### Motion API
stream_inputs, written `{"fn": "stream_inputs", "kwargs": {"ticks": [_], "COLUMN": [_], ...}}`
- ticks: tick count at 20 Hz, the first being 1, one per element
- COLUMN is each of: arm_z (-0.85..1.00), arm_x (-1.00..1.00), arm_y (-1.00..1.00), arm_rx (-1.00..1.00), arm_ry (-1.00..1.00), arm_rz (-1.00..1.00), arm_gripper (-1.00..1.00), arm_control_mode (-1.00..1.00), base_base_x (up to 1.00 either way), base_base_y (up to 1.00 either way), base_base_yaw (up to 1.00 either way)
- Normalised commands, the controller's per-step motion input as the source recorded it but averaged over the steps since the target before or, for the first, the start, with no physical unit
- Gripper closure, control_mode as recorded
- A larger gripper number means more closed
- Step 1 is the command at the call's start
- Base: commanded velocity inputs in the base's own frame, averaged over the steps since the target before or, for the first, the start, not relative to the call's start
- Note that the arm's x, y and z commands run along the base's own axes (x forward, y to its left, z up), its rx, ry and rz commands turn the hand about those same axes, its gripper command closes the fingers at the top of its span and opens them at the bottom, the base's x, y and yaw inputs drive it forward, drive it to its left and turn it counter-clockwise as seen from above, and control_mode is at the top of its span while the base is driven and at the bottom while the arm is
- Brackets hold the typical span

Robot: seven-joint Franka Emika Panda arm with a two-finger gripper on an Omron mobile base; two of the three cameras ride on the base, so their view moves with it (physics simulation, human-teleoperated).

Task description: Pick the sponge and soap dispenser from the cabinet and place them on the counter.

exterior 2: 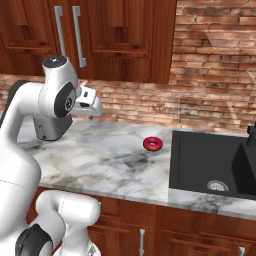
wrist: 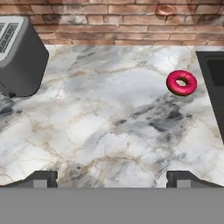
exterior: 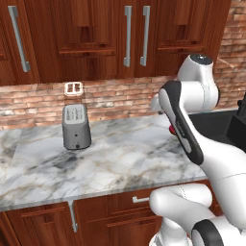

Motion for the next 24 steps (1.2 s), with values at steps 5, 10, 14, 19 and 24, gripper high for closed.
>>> {"fn": "stream_inputs", "kwargs": {"ticks": [5, 10, 14, 19, 24], "arm_z": [0.16, 0.15, 0.12, 0.11, 0.2], "arm_x": [-0.14, -0.12, -0.1, -0.01, -0.03], "arm_y": [-0.03, -0.01, 0.0, 0.0, 0.0], "arm_rx": [0.0, 0.0, 0.0, 0.0, 0.01], "arm_ry": [-0.07, -0.11, -0.18, -0.16, -0.1], "arm_rz": [0.0, 0.0, 0.01, 0.01, 0.01], "arm_gripper": [-1.0, -1.0, -1.0, -1.0, -1.0], "arm_control_mode": [-1.0, -1.0, -1.0, -1.0, -1.0], "base_base_x": [0.0, 0.0, 0.0, 0.0, 0.0], "base_base_y": [0.0, 0.0, 0.0, 0.0, 0.0], "base_base_yaw": [0.0, 0.0, 0.0, 0.0, 0.0]}}
